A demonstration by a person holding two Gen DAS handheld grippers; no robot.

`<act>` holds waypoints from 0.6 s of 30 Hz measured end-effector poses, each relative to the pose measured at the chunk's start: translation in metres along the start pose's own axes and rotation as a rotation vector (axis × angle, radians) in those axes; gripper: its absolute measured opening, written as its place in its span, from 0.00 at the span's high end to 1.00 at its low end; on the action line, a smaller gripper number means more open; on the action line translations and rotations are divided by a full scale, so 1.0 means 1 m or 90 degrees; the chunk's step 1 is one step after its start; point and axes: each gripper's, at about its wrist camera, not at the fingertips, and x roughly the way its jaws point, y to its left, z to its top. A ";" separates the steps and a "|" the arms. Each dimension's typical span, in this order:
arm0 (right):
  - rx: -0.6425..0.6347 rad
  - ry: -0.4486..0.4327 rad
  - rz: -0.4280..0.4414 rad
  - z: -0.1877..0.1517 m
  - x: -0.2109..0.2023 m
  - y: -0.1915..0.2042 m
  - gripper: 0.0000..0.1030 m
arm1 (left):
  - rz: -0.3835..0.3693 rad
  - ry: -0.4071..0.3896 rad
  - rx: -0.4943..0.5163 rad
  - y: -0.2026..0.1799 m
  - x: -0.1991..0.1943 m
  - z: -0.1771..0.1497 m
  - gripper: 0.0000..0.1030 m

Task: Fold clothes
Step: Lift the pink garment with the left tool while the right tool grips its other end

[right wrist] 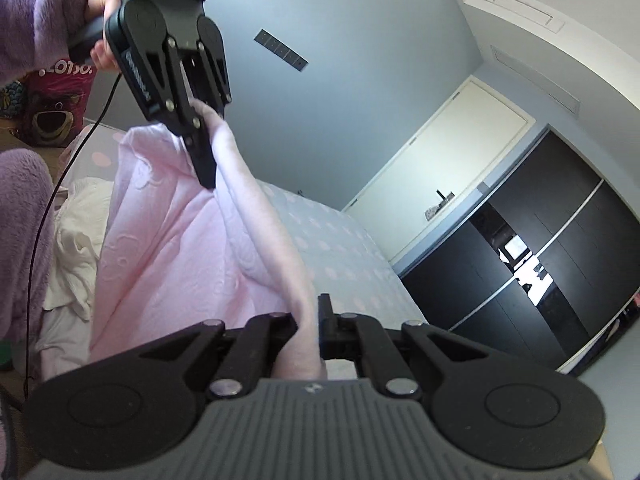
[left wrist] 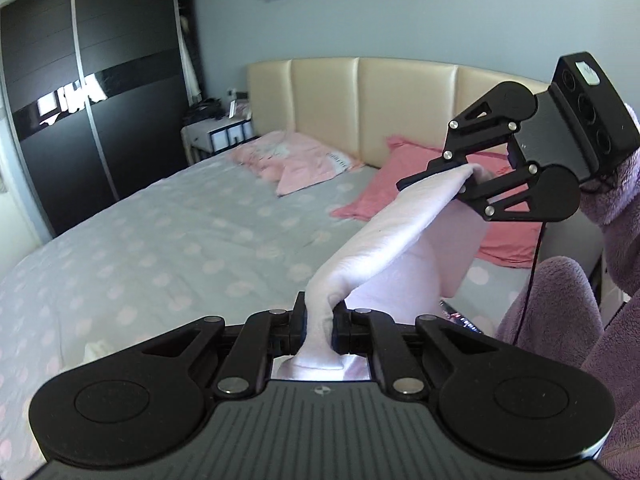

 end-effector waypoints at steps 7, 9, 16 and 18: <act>0.044 0.086 -0.040 -0.026 0.017 -0.013 0.96 | -0.014 -0.003 0.028 0.005 0.071 0.014 0.93; 0.063 0.105 -0.060 -0.038 0.034 -0.018 0.96 | -0.002 -0.008 0.030 0.013 0.090 0.019 0.93; 0.073 0.094 -0.205 -0.043 0.090 -0.034 0.96 | 0.074 -0.105 0.010 0.048 0.108 0.052 0.93; 0.069 0.084 -0.229 -0.042 0.099 -0.039 0.96 | 0.071 -0.122 0.017 0.055 0.105 0.060 0.93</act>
